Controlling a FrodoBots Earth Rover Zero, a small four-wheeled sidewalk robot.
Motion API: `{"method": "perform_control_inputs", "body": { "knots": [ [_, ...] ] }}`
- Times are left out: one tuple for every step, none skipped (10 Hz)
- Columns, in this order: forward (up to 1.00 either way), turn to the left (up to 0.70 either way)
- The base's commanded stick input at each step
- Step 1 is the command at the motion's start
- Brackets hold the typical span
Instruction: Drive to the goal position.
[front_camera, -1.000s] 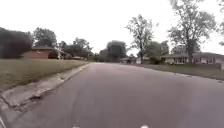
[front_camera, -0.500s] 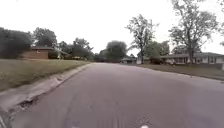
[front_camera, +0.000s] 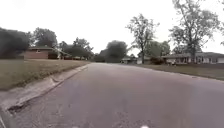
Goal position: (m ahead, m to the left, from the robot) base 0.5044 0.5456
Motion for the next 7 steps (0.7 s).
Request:
{"method": "perform_control_inputs", "body": {
  "knots": [
    [0.50, 0.00],
    [0.50, 0.00],
    [0.50, 0.02],
    [0.50, 0.19],
    [0.50, 0.37],
    [0.50, 0.50],
    [0.50, 0.50]
  ]
}}
